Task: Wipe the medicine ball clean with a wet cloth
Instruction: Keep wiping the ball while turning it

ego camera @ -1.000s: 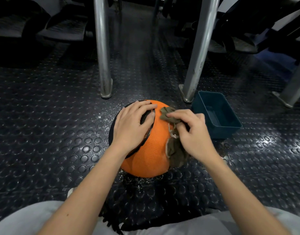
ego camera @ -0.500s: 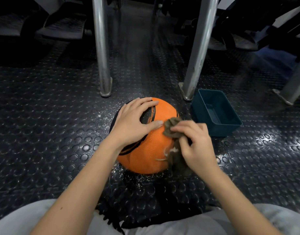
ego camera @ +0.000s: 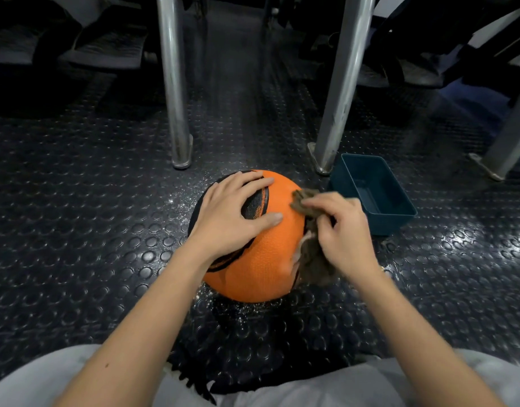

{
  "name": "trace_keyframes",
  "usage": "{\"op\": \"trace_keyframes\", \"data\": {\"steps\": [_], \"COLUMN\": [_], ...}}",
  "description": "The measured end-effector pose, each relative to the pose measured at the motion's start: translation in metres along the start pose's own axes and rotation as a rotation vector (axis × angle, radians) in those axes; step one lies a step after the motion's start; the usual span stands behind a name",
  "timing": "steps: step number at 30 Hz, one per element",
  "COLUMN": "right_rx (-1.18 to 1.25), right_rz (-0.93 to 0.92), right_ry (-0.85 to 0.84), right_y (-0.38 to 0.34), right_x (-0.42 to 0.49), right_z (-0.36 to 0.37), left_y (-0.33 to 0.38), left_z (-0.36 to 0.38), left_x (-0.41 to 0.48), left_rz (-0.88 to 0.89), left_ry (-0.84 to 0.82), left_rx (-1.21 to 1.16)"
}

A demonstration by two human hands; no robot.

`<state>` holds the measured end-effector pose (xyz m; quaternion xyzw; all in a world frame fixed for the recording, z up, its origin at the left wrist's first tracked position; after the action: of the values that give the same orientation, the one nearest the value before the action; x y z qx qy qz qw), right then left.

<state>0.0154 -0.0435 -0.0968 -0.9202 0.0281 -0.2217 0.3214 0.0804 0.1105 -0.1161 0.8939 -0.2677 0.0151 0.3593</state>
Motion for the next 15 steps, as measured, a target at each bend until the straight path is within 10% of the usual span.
{"op": "trace_keyframes", "data": {"steps": [15], "right_rx": [0.017], "right_rz": [0.051], "right_ry": [0.019], "right_y": [0.007], "right_x": [0.005], "right_z": [-0.001], "left_y": [-0.003], "left_z": [-0.002], "left_x": [0.005], "left_rz": [-0.023], "left_ry": [-0.032], "left_rx": [-0.028]}}
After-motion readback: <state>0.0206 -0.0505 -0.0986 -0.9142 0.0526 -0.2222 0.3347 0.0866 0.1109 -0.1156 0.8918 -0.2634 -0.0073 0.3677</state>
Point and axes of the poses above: each hand's wrist, its own x-axis towards the middle knuckle, its own z-axis out of the palm, y = z × x, the point moved 9 cm from there along x, towards the middle knuckle, and after that the axes turned 5 degrees about x, right-handed, at the moved point
